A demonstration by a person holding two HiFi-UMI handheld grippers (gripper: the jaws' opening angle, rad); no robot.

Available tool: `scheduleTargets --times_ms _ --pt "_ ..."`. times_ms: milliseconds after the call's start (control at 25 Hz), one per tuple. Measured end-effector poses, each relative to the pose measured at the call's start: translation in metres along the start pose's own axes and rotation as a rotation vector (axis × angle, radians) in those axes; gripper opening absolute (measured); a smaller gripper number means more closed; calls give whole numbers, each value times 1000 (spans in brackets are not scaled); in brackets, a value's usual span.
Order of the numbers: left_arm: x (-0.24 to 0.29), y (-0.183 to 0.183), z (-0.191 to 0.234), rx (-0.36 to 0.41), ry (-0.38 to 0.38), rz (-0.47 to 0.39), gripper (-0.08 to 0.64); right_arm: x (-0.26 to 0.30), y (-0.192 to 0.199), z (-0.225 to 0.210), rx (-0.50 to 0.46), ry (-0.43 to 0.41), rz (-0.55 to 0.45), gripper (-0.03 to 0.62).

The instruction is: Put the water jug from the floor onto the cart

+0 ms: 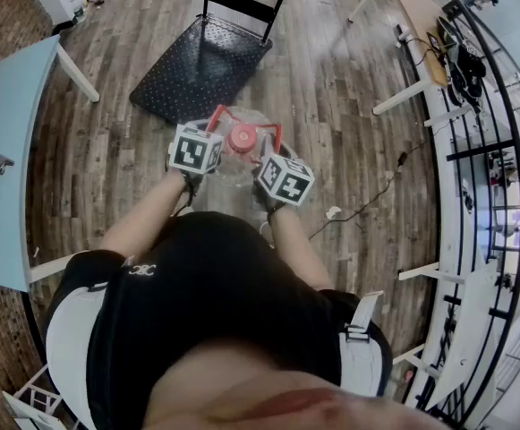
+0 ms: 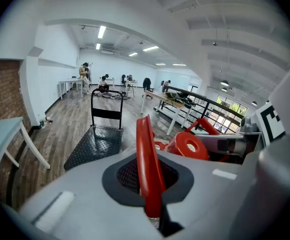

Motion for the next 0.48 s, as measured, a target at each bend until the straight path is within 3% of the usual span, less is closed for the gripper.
scheduleTargets --times_ms 480 --pt "-2 -11 29 20 12 -20 2 19 -6 27 -38 14 -26 14"
Point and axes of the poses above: the fingertips, and each gripper's own axes: x forward along the fingers, z to its left, y out of its underside, the point moved 4 cm from there along -x, backward along the fingers, and after that the axes turned 9 degrees about -z, right-handed, at the moved point
